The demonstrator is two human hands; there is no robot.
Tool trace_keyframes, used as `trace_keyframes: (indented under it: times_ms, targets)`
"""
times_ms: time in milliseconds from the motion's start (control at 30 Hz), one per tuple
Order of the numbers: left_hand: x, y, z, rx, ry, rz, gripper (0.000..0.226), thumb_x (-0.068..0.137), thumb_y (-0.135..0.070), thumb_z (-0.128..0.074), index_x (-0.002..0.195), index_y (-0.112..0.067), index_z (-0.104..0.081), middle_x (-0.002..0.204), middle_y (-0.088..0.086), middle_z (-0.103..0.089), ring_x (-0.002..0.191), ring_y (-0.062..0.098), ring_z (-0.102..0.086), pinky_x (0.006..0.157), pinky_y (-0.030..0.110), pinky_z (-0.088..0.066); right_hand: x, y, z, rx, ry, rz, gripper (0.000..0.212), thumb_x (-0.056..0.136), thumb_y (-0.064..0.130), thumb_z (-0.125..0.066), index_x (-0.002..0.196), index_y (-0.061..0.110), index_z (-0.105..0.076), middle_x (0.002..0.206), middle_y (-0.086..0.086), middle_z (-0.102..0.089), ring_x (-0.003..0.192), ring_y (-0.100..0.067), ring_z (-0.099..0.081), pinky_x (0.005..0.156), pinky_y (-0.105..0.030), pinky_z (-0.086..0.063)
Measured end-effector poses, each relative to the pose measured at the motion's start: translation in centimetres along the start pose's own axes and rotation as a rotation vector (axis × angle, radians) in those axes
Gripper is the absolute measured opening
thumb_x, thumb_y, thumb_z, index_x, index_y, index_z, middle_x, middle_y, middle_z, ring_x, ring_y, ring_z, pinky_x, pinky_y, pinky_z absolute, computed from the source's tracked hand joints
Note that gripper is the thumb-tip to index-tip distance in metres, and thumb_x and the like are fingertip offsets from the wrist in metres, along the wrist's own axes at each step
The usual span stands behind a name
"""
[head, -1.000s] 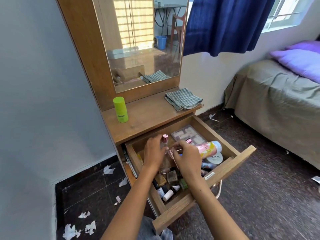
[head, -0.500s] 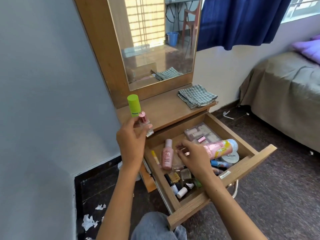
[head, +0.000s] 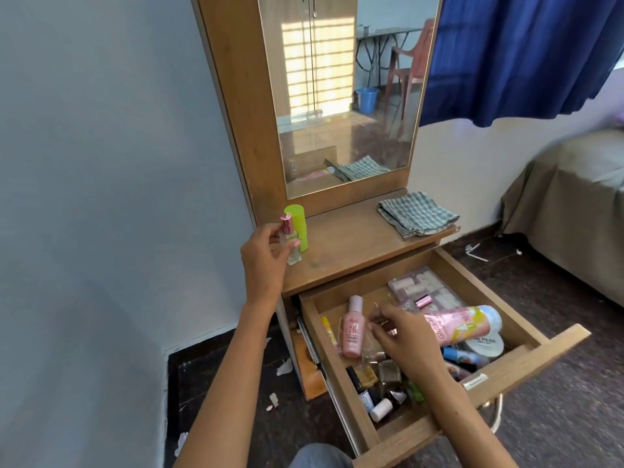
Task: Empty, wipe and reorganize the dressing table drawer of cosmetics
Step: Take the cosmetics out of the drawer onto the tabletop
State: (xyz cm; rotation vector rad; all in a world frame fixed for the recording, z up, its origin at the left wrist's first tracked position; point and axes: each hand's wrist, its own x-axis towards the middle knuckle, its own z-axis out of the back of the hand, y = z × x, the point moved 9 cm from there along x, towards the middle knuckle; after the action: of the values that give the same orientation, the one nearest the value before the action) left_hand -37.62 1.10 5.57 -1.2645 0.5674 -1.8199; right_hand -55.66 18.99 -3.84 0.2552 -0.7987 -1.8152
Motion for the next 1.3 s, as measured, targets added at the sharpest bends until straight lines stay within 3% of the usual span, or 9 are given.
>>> trace_keyframes:
  times_ms: [100,167,267,367,467,667,900,1067,1300]
  targets:
    - [-0.3,0.0,0.0,0.020,0.002,-0.004,0.048,0.075,-0.018,-0.079,0.118,-0.015,-0.060,0.111,0.000,-0.065,0.097,0.011,-0.061,0.081,0.034,-0.056,0.0,0.0,-0.1,-0.002,0.008,0.005,0.011,0.088,0.022,-0.065,0.098,0.026,-0.066,0.090,0.012,-0.069,0.082,-0.003,-0.062,0.077,-0.024,-0.051]
    - [-1.5,-0.4,0.8,0.070,-0.059,0.001,0.060,0.074,-0.018,-0.079,0.128,-0.014,-0.051,0.121,0.003,-0.059,0.109,0.015,-0.056,0.087,0.030,-0.050,0.1,-0.2,-0.2,-0.002,0.012,0.002,0.012,0.087,0.022,-0.065,0.098,0.027,-0.066,0.092,0.012,-0.069,0.083,-0.003,-0.061,0.077,-0.024,-0.051]
    - [-5.5,-3.1,1.2,0.099,-0.179,-0.068,0.044,0.084,-0.018,-0.070,0.123,-0.008,-0.051,0.115,0.007,-0.057,0.104,0.016,-0.054,0.080,0.023,-0.045,0.0,-0.2,0.1,-0.037,-0.023,-0.015,0.012,0.086,0.022,-0.065,0.097,0.026,-0.067,0.091,0.011,-0.069,0.085,-0.007,-0.062,0.076,-0.027,-0.051]
    - [-10.2,-6.0,-2.7,0.064,0.023,-0.208,0.021,0.094,-0.020,-0.057,0.113,-0.011,-0.056,0.107,0.001,-0.058,0.098,0.009,-0.053,0.080,0.024,-0.046,0.1,-0.3,1.7,-0.093,-0.108,-0.064,0.012,0.086,0.018,-0.063,0.097,0.020,-0.067,0.093,0.005,-0.067,0.090,-0.013,-0.060,0.072,-0.025,-0.041]
    - [-13.1,-6.0,-7.9,0.116,0.292,-0.270,0.027,0.097,-0.026,-0.047,0.121,-0.015,-0.057,0.116,-0.001,-0.060,0.107,0.011,-0.052,0.089,0.024,-0.039,1.7,-1.8,4.3,-0.154,-0.192,-0.124,0.016,0.086,0.018,-0.061,0.101,0.019,-0.067,0.099,-0.001,-0.069,0.095,-0.020,-0.062,0.073,-0.031,-0.046]
    - [-14.7,-4.9,-12.5,0.258,0.495,-0.297,0.034,0.092,-0.016,-0.056,0.126,-0.012,-0.055,0.125,0.003,-0.059,0.116,0.020,-0.052,0.094,0.034,-0.041,4.7,-6.6,3.6,-0.415,0.040,-0.404,0.043,0.087,0.036,-0.063,0.121,0.012,-0.052,0.122,-0.012,-0.057,0.114,-0.031,-0.054,0.093,-0.042,-0.045]
    - [-15.2,-4.5,-12.5,0.289,0.496,-0.291,0.030,0.094,-0.016,-0.052,0.124,-0.013,-0.057,0.124,0.002,-0.061,0.118,0.016,-0.052,0.101,0.033,-0.037,5.2,-7.9,2.6,-0.206,0.047,-0.527,0.035,0.079,0.023,-0.073,0.109,0.010,-0.059,0.114,-0.012,-0.063,0.108,-0.029,-0.060,0.086,-0.038,-0.049]
    - [-15.3,-3.9,-13.0,0.360,0.544,-0.263,0.039,0.096,-0.021,-0.049,0.134,-0.016,-0.049,0.133,-0.002,-0.054,0.126,0.011,-0.044,0.109,0.029,-0.025,5.2,-6.8,2.5,0.030,-0.039,-0.388,0.043,0.065,0.020,-0.087,0.103,0.015,-0.068,0.106,-0.004,-0.067,0.100,-0.021,-0.062,0.084,-0.032,-0.049]
    - [-15.0,-3.6,-12.6,0.338,0.548,-0.172,0.048,0.092,-0.015,-0.054,0.139,-0.012,-0.043,0.139,0.004,-0.050,0.131,0.014,-0.040,0.116,0.033,-0.018,3.5,-4.0,1.5,0.257,-0.101,-0.211,0.040,0.063,0.003,-0.087,0.098,0.007,-0.067,0.084,0.000,-0.065,0.077,-0.014,-0.065,0.077,-0.027,-0.055]
